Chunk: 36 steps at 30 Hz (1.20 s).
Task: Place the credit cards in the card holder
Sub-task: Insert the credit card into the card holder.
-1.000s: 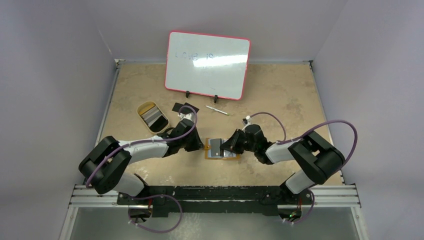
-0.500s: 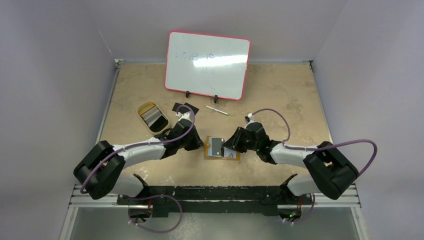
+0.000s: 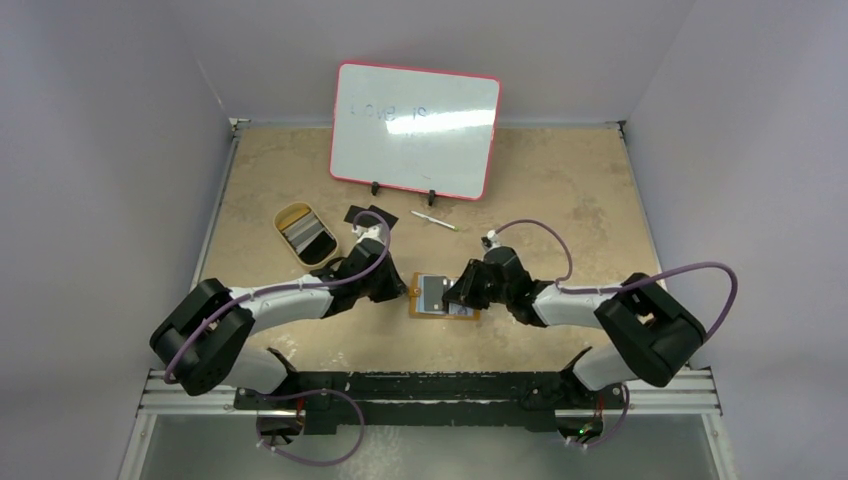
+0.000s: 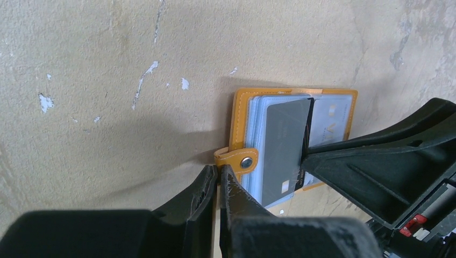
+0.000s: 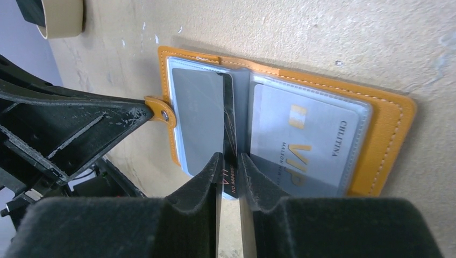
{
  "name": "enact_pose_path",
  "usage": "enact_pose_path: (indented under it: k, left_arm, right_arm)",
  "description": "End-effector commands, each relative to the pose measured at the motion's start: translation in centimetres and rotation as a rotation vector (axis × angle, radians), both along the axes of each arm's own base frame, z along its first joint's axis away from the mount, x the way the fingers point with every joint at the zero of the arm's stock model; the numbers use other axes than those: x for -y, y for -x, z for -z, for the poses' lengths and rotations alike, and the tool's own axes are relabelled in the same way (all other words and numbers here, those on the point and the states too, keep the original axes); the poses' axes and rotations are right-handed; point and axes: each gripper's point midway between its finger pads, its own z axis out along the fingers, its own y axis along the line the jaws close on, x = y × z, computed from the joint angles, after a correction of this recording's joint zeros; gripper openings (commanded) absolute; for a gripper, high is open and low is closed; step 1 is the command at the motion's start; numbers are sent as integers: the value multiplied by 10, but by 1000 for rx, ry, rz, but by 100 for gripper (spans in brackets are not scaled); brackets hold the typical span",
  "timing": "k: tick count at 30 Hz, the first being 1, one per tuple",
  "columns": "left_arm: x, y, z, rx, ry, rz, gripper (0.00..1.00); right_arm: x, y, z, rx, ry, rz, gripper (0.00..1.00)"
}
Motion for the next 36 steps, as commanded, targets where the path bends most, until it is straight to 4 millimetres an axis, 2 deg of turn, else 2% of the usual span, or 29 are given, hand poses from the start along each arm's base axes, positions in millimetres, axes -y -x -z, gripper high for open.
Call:
enact_pose_path:
  k: [1, 7, 10, 12, 14, 17, 21, 25, 30, 36]
  left_arm:
    - [6, -4, -6, 25, 32, -1, 3]
    - [4, -3, -4, 21, 25, -8, 2]
    - [4, -3, -4, 23, 31, -17, 2]
    - [4, -5, -8, 33, 30, -23, 3]
    - [3, -10, -17, 57, 16, -26, 9]
    - [5, -18, -39, 104, 10, -18, 16]
    - [17, -25, -65, 156, 70, 10, 22]
    - [39, -26, -79, 171, 163, 57, 27]
    - [52, -25, -63, 127, 148, 98, 33]
    - [50, -29, -48, 117, 109, 87, 37]
  right_arm:
    - [-19, -9, -18, 53, -50, -29, 15]
    - [-25, -9, -20, 52, -57, -34, 4]
    - [-26, -7, -16, 40, -63, -35, 3]
    - [-24, -6, -13, 34, -53, -37, 6]
    - [-17, -1, -9, 18, -12, -42, 13]
    - [-8, -2, -24, 60, 7, -20, 19]
    - [0, -6, -39, 112, 43, -10, 21]
    - [3, -7, -37, 120, 60, -7, 22]
    - [3, -8, -29, 110, 76, -10, 22]
    - [1, -7, -25, 111, 70, -21, 21]
